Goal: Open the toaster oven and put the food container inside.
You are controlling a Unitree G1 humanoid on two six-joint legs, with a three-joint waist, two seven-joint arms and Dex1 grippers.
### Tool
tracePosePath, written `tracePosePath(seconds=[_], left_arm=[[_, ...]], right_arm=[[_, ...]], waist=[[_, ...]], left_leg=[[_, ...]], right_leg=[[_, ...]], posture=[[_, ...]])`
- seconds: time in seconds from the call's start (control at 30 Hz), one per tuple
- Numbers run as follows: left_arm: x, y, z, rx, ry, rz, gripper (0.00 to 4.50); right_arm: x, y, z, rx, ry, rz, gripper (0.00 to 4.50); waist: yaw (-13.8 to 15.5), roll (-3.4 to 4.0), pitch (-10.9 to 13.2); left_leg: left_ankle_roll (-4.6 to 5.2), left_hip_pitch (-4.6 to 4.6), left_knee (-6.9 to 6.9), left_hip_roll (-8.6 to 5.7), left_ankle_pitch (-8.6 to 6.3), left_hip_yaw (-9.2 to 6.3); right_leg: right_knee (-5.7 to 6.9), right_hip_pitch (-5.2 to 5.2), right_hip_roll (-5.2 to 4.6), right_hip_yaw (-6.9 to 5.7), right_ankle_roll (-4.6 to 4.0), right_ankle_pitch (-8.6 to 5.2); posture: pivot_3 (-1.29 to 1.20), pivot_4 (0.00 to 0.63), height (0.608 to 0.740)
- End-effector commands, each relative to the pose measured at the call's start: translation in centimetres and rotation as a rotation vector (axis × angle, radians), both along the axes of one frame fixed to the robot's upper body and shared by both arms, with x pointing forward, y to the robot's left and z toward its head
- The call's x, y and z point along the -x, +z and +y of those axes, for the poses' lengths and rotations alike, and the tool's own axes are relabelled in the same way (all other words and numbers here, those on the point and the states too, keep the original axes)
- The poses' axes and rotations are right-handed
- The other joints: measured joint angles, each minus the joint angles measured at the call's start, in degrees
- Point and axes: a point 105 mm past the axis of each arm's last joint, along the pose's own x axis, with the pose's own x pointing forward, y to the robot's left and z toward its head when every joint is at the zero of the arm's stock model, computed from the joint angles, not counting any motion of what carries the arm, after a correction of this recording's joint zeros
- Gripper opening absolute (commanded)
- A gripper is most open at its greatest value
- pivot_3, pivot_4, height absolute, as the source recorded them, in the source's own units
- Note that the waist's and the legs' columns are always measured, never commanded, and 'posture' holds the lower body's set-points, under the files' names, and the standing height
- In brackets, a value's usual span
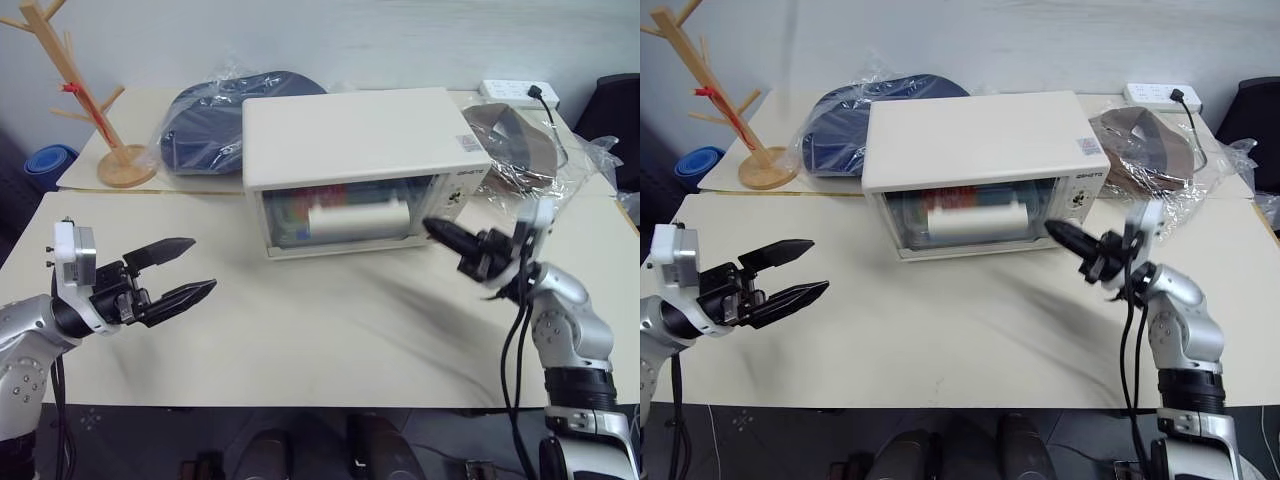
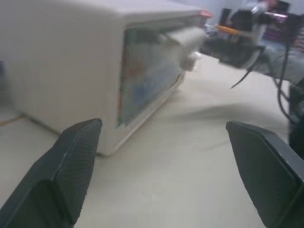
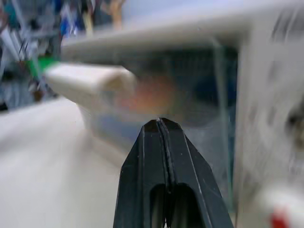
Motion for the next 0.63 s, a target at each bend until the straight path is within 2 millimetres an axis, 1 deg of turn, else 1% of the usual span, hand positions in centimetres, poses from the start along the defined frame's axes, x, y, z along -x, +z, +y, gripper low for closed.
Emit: tracePosePath(seconds=[0.03, 0.13, 0.17, 0.2, 0.27, 0.33, 0.37, 0.4, 0.5, 0.53, 0.63], left_arm=[[-0.1, -0.1, 0.6, -0.079, 0.055, -0.093, 4.44], [0.5, -1.3, 1.1, -0.148, 0.061, -0.084, 4.50], [0.6, -1.5, 1.3, -0.158, 0.064, -0.076, 4.50], [1.0, -2.1, 1.5, -0.184, 0.060, -0.059, 4.50], [1.7, -3.4, 2.0, -0.246, 0.059, -0.034, 4.50], [2.4, -4.3, 2.5, -0.271, 0.065, -0.018, 4.50], [2.7, -4.8, 2.9, -0.278, 0.080, -0.005, 4.50], [3.0, -5.3, 3.2, -0.285, 0.091, 0.004, 4.50], [3.4, -6.0, 3.5, -0.301, 0.109, 0.010, 4.50], [3.4, -6.1, 3.5, -0.302, 0.114, 0.008, 4.50], [3.3, -6.3, 3.1, -0.312, 0.104, 0.020, 4.50]], right_arm=[[0.6, 1.1, -0.4, 0.037, 0.007, -0.034, 0.00], [2.8, -0.6, -0.2, 0.244, 0.115, -0.060, 0.57], [3.3, -1.0, -0.3, 0.281, 0.141, -0.059, 0.97], [4.0, -1.5, -0.6, 0.328, 0.154, -0.093, 1.22], [4.8, -2.2, -1.2, 0.401, 0.156, -0.155, 1.92], [5.5, -3.4, -1.7, 0.464, 0.177, -0.149, 2.61], [6.2, -4.3, -2.0, 0.514, 0.202, -0.153, 2.91], [6.7, -5.1, -2.4, 0.543, 0.210, -0.152, 3.30], [7.4, -6.6, -3.3, 0.575, 0.189, -0.155, 4.26], [7.5, -7.1, -3.5, 0.586, 0.183, -0.160, 4.44], [7.4, -8.2, -3.9, 0.581, 0.145, -0.165, 4.44]], waist=[[0.3, 0.00, 0.0], [0.7, 0.00, 0.0], [0.8, 0.00, 0.0], [0.8, 0.00, 0.0], [0.7, 0.00, 0.0], [0.6, 0.00, 0.0], [0.6, 0.00, 0.0], [0.6, 0.00, 0.0], [0.7, -0.02, 0.0], [0.7, -0.01, 0.0], [0.7, -0.02, 0.0]], left_leg=[[0.02, -0.04, 0.00, -0.01, -0.01, -0.01], [0.09, -0.18, 0.01, -0.06, -0.03, 0.01], [0.12, -0.20, 0.00, -0.06, -0.05, 0.01], [0.14, -0.24, 0.00, -0.06, -0.06, 0.01], [0.15, -0.32, 0.01, -0.05, -0.07, 0.00], [0.17, -0.30, 0.00, -0.05, -0.07, 0.05], [0.17, -0.29, 0.01, -0.05, -0.07, 0.05], [0.17, -0.26, 0.01, -0.05, -0.07, 0.04], [0.16, -0.06, 0.00, -0.02, -0.06, 0.02], [0.16, 0.03, -0.01, -0.02, -0.06, 0.02], [0.17, 0.17, -0.01, -0.03, -0.06, 0.04]], right_leg=[[-0.04, -0.01, -0.03, -0.01, 0.00, 0.00], [-0.12, -0.07, -0.08, -0.02, 0.00, 0.00], [-0.16, -0.08, -0.08, -0.02, 0.00, 0.00], [-0.19, -0.09, -0.08, -0.04, 0.00, 0.00], [-0.24, -0.13, -0.07, -0.04, 0.00, 0.00], [-0.23, -0.12, -0.07, -0.02, 0.01, 0.00], [-0.22, -0.12, -0.07, -0.01, 0.02, 0.01], [-0.21, -0.10, -0.07, -0.02, 0.01, 0.01], [-0.18, 0.06, -0.07, -0.04, 0.01, 0.00], [-0.17, 0.15, -0.07, -0.02, 0.00, 0.00], [-0.10, 0.25, -0.11, 0.00, -0.01, -0.01]], posture=[[0.00, 0.150, 0.740], [0.00, 0.150, 0.740], [0.00, 0.150, 0.740], [0.00, 0.150, 0.740], [0.00, 0.150, 0.740], [0.00, 0.150, 0.740], [0.00, 0.150, 0.740], [0.00, 0.150, 0.740], [0.00, 0.150, 0.740], [0.00, 0.150, 0.740], [0.00, 0.150, 0.740]])
